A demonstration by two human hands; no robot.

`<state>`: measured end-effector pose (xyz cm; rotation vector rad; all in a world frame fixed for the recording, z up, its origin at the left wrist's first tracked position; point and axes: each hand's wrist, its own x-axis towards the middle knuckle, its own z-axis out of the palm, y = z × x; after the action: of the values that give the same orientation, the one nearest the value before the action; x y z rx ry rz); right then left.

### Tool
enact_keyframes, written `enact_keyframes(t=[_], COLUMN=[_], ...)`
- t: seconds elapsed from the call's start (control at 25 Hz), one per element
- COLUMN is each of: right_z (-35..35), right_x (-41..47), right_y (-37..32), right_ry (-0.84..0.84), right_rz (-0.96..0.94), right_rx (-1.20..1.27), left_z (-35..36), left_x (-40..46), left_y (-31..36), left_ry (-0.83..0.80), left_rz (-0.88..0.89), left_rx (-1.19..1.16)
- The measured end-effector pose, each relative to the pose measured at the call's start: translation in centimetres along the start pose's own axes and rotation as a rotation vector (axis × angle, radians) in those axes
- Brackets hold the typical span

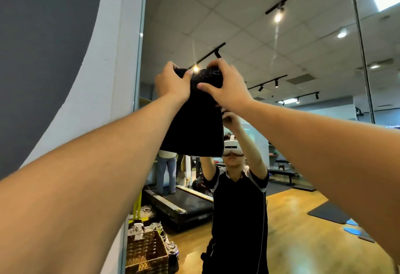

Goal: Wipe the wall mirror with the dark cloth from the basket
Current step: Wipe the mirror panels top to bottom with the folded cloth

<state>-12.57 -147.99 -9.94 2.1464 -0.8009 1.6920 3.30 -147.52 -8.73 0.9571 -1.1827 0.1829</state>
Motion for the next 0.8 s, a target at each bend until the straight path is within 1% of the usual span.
enact_keyframes(t=[0.08,0.2,0.4,0.56,0.64,0.72,0.8], right_z=[0.7,1.5,-0.3,-5.3,-8.5,-11.3,-14.5], right_x=[1.6,5.2,14.5,27.9,35.0,40.2,44.5], right_y=[0.0,-0.2,-0.6,-0.2,0.1,0.6,1.2], right_ry=[0.016,0.048,0.059,0.095,0.127,0.168,0.201], right_rz=[-0.011,-0.008,0.009,0.024,0.033,0.049,0.076], right_rx=[-0.017,-0.027,-0.016,-0.099,-0.114,-0.127,-0.148], left_z=[0.1,0.4,1.8,5.1,6.9,8.4,10.2], left_x=[1.6,5.1,13.7,24.3,29.7,33.5,36.7], left_y=[-0.5,-0.1,3.5,10.8,15.4,19.5,23.6], left_ry=[-0.014,-0.028,-0.073,-0.104,-0.112,-0.128,-0.176], left_rz=[0.011,0.030,0.017,-0.008,0.025,0.060,0.087], left_rx=[0.007,-0.054,-0.124,-0.181,-0.199,-0.219,-0.188])
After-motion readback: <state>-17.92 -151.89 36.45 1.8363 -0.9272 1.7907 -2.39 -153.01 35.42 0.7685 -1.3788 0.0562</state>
